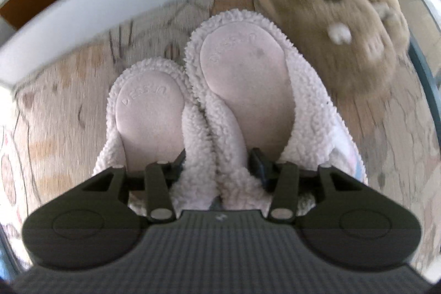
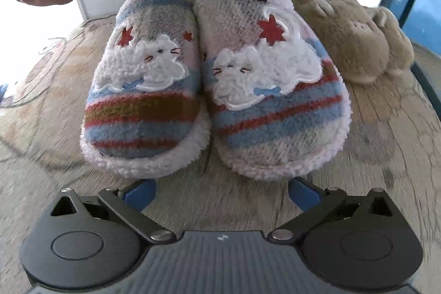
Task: Organize scattered shoes
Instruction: 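Close the left tool on the pink slippers' heels while the right tool grips the striped slippers, then lift both slipper pairs off the mat with the left and right tools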
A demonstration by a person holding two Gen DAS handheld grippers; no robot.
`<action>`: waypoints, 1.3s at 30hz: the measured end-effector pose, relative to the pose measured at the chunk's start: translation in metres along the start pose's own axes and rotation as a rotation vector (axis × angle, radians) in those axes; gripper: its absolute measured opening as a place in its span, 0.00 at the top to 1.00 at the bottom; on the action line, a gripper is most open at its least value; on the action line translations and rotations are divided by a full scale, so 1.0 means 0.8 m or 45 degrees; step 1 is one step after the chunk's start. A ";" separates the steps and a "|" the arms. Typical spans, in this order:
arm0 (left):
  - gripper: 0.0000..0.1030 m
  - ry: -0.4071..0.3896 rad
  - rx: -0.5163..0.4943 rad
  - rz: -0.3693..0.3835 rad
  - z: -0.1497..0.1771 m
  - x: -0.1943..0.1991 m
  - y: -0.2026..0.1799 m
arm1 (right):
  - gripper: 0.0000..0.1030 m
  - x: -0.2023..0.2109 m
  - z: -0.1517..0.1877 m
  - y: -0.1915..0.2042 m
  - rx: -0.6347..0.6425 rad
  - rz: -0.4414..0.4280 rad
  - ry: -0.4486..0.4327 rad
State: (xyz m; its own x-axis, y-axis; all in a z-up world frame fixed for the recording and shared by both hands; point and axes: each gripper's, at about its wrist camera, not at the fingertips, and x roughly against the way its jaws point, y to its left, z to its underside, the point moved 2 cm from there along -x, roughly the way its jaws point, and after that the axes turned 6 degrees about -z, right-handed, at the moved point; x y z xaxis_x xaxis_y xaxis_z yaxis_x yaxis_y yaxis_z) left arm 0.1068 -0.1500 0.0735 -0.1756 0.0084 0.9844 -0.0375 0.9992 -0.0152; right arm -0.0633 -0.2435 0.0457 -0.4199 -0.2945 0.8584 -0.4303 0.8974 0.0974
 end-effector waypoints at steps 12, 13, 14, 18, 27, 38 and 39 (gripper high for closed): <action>0.57 0.023 -0.027 -0.057 0.122 0.061 0.007 | 0.01 0.051 0.079 0.072 -0.032 -0.050 0.186; 0.57 0.029 -0.017 -0.068 0.125 0.058 0.011 | 0.01 0.050 0.081 0.075 -0.032 -0.052 0.189; 0.57 0.036 -0.008 -0.078 0.128 0.055 0.016 | 0.01 0.045 0.085 0.085 -0.028 -0.056 0.196; 0.56 0.033 0.041 -0.130 0.138 0.044 0.029 | 0.00 0.027 0.093 0.108 -0.027 -0.068 0.216; 0.21 0.082 0.382 -0.095 0.121 0.038 0.060 | 0.00 0.022 0.102 0.103 -0.071 -0.040 0.193; 0.29 0.181 0.376 -0.048 0.117 0.026 0.059 | 0.01 0.023 0.100 0.108 -0.008 -0.035 0.208; 0.32 0.183 0.371 -0.049 0.117 0.026 0.059 | 0.01 0.023 0.101 0.108 -0.008 -0.032 0.206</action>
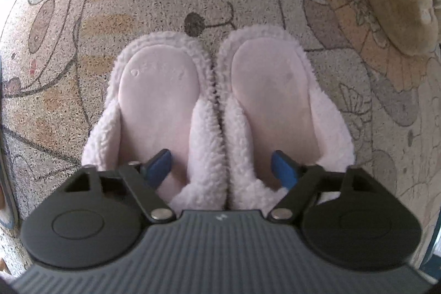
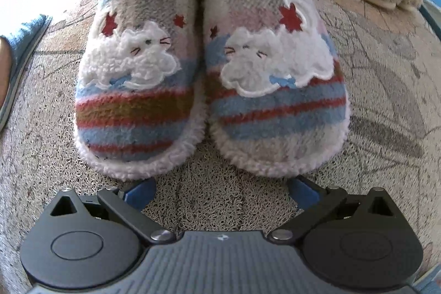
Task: Organize scattered shoes
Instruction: 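Lift both slipper pairs off the mat with the left and right tools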
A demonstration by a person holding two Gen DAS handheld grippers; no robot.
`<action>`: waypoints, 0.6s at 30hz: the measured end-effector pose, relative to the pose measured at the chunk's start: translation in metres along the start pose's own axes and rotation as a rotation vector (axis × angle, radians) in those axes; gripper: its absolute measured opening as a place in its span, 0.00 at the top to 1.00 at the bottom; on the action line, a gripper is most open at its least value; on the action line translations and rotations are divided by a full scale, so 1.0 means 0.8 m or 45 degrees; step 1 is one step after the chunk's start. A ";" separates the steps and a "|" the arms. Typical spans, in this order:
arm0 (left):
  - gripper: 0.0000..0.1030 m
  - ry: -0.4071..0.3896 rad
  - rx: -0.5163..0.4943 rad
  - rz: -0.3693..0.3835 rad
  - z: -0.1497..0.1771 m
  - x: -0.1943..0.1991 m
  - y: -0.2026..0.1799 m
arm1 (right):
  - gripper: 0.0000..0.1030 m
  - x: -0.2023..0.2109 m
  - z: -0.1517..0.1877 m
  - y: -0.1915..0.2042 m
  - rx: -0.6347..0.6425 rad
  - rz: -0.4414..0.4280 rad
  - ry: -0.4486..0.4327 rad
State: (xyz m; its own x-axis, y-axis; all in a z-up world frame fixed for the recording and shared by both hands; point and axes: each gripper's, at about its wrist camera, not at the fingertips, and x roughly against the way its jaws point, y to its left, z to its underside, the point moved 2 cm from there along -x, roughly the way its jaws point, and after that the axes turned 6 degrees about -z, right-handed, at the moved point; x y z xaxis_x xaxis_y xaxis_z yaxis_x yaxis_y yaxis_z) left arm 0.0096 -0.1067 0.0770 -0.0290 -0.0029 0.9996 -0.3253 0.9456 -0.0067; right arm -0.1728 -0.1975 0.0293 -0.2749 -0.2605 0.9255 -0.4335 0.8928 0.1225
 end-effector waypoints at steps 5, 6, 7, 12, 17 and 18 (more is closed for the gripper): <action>0.37 0.003 -0.033 -0.022 0.002 -0.002 -0.005 | 0.01 0.002 0.000 0.002 -0.001 0.016 0.000; 0.37 0.004 -0.035 -0.023 0.001 -0.003 -0.006 | 0.01 0.004 0.000 0.001 0.000 0.016 0.001; 0.38 0.016 -0.026 -0.020 -0.001 -0.004 -0.005 | 0.01 0.006 0.001 -0.001 0.000 0.015 0.002; 0.52 0.048 0.033 -0.006 -0.009 -0.004 0.006 | 0.00 0.007 0.004 -0.002 -0.004 0.020 -0.005; 0.58 0.026 -0.003 0.008 -0.007 0.002 -0.001 | 0.01 0.002 -0.003 0.000 -0.033 -0.004 -0.021; 0.58 0.014 -0.019 0.005 -0.007 0.003 -0.004 | 0.02 0.003 -0.002 -0.001 -0.046 -0.014 -0.029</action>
State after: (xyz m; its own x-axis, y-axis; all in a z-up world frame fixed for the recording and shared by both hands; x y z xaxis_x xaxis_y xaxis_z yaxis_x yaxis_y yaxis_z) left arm 0.0157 -0.1079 0.0799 -0.0198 0.0046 0.9998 -0.3114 0.9502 -0.0106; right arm -0.1715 -0.1986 0.0322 -0.2898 -0.2785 0.9157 -0.4058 0.9022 0.1460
